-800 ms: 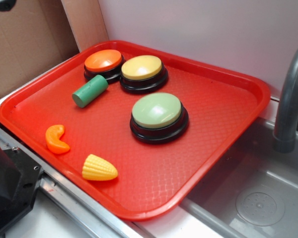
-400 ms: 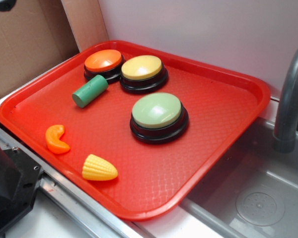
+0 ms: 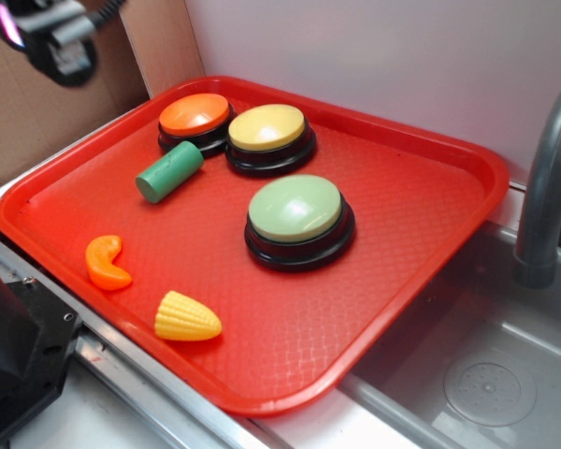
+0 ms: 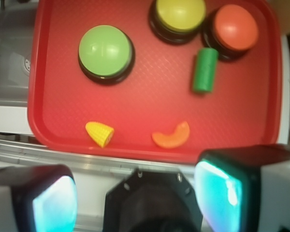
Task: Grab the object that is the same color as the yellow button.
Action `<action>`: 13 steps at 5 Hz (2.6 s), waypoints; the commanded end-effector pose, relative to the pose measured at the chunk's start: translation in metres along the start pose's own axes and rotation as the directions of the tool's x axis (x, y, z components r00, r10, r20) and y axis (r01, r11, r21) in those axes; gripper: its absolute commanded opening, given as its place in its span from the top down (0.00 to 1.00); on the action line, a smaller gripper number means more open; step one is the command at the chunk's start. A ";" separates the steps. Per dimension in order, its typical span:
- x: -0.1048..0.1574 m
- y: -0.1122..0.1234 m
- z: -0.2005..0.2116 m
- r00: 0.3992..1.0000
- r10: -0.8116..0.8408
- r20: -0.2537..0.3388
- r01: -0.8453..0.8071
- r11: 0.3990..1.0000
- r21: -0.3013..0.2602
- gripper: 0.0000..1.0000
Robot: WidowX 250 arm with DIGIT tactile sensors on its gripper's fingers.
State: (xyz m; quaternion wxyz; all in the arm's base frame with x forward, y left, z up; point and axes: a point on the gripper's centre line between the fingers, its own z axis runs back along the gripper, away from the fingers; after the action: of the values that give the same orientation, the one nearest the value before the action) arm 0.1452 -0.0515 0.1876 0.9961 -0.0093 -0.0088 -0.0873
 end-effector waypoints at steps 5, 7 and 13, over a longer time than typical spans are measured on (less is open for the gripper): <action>0.003 -0.042 -0.148 0.979 -0.179 -0.095 0.182 0.983 0.033 0.00; 0.002 -0.040 -0.170 0.986 -0.125 -0.107 0.125 0.992 -0.008 0.00; 0.036 -0.015 -0.083 1.000 0.002 0.028 0.001 0.995 -0.100 1.00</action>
State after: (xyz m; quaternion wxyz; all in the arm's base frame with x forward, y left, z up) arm 0.1762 -0.0702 0.0960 0.9949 -0.0541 0.0020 -0.0852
